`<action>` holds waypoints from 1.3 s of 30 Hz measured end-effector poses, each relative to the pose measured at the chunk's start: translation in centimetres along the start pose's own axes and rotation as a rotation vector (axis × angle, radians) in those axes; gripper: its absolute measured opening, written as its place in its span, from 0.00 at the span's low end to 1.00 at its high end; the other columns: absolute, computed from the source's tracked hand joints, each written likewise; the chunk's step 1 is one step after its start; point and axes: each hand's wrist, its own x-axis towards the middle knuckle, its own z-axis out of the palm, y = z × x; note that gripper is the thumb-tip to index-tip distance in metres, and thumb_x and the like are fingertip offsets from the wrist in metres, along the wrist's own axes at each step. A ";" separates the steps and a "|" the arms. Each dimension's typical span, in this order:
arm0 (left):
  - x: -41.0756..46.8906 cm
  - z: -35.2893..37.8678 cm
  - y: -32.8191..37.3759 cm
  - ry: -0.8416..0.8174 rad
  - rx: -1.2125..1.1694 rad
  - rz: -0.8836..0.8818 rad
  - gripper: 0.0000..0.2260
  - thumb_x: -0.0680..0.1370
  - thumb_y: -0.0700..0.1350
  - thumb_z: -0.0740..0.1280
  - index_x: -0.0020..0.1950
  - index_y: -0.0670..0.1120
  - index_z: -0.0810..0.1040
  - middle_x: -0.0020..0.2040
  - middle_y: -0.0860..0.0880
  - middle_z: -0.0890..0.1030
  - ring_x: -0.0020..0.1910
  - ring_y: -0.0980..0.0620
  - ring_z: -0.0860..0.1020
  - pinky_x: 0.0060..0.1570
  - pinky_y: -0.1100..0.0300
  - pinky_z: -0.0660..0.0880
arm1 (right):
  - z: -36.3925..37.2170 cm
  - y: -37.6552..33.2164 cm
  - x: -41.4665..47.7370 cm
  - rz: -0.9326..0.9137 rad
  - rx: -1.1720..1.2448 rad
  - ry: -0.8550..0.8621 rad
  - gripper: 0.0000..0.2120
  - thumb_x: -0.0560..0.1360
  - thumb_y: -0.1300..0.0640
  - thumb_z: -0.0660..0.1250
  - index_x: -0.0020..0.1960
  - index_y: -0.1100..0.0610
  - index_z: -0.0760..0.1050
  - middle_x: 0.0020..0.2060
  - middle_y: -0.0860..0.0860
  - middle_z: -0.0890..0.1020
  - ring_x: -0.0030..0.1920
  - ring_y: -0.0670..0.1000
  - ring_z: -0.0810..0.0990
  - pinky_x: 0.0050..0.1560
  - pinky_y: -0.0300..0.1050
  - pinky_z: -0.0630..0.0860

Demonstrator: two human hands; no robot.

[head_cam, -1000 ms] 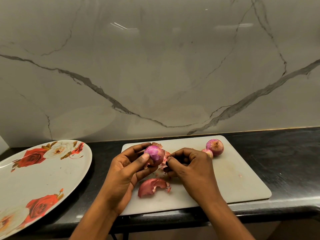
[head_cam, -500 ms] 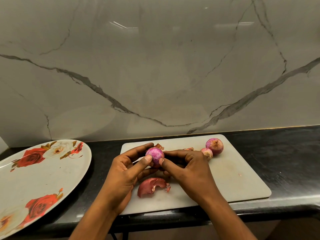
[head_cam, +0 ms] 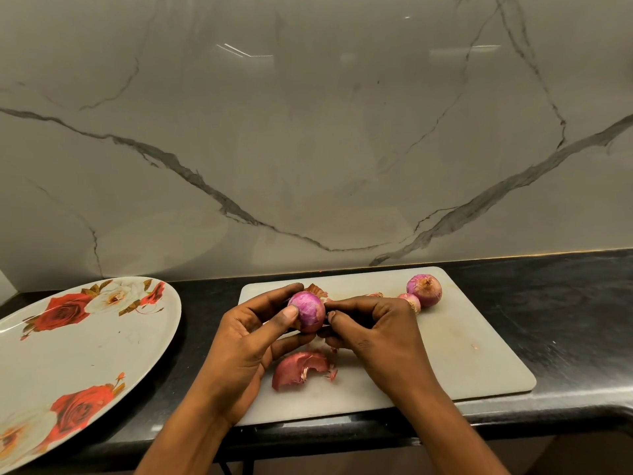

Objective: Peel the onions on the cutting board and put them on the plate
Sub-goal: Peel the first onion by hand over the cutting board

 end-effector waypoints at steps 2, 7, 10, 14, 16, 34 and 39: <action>0.0 0.0 0.0 0.015 0.006 0.007 0.19 0.77 0.38 0.70 0.68 0.42 0.82 0.64 0.41 0.84 0.62 0.38 0.84 0.56 0.47 0.84 | 0.0 0.0 0.0 0.002 0.007 -0.005 0.11 0.78 0.61 0.74 0.50 0.45 0.87 0.43 0.47 0.90 0.44 0.50 0.90 0.46 0.46 0.86; 0.0 -0.1 0.0 0.018 0.032 0.001 0.19 0.77 0.39 0.71 0.69 0.43 0.82 0.65 0.41 0.84 0.63 0.38 0.84 0.59 0.43 0.83 | 0.1 0.1 -0.1 -0.014 -0.034 -0.007 0.08 0.74 0.55 0.78 0.53 0.47 0.88 0.43 0.46 0.90 0.45 0.48 0.89 0.50 0.52 0.87; 0.0 -0.1 -0.1 0.006 0.040 -0.004 0.19 0.77 0.38 0.71 0.68 0.42 0.82 0.65 0.41 0.84 0.63 0.38 0.84 0.59 0.43 0.83 | 0.0 0.0 0.1 -0.013 -0.046 -0.011 0.08 0.76 0.58 0.77 0.50 0.46 0.88 0.41 0.47 0.90 0.44 0.50 0.90 0.48 0.56 0.87; 0.0 -0.2 0.1 0.006 0.025 -0.016 0.18 0.78 0.38 0.70 0.68 0.42 0.82 0.65 0.40 0.84 0.62 0.37 0.84 0.56 0.47 0.84 | 0.0 0.2 0.1 -0.021 -0.073 0.022 0.12 0.77 0.61 0.75 0.46 0.44 0.88 0.41 0.47 0.89 0.42 0.51 0.90 0.47 0.56 0.87; 0.0 -0.2 0.1 0.010 0.021 -0.020 0.18 0.78 0.38 0.70 0.68 0.42 0.82 0.65 0.41 0.84 0.63 0.38 0.84 0.55 0.47 0.85 | 0.1 0.3 0.1 -0.010 -0.071 0.026 0.12 0.77 0.63 0.74 0.46 0.45 0.88 0.40 0.47 0.89 0.41 0.51 0.90 0.47 0.55 0.87; 0.0 0.1 0.2 0.047 -0.022 0.003 0.19 0.77 0.40 0.70 0.69 0.44 0.81 0.64 0.43 0.85 0.63 0.41 0.84 0.58 0.48 0.84 | 0.2 0.0 -0.2 0.023 -0.018 -0.007 0.06 0.76 0.57 0.76 0.50 0.46 0.86 0.41 0.46 0.89 0.42 0.49 0.90 0.43 0.44 0.86; 0.1 0.0 0.1 0.052 -0.015 0.002 0.19 0.77 0.40 0.70 0.68 0.44 0.82 0.64 0.43 0.84 0.63 0.40 0.84 0.57 0.47 0.84 | 0.1 0.2 0.0 0.029 -0.049 0.015 0.07 0.78 0.60 0.74 0.47 0.49 0.86 0.40 0.47 0.89 0.41 0.49 0.89 0.42 0.43 0.86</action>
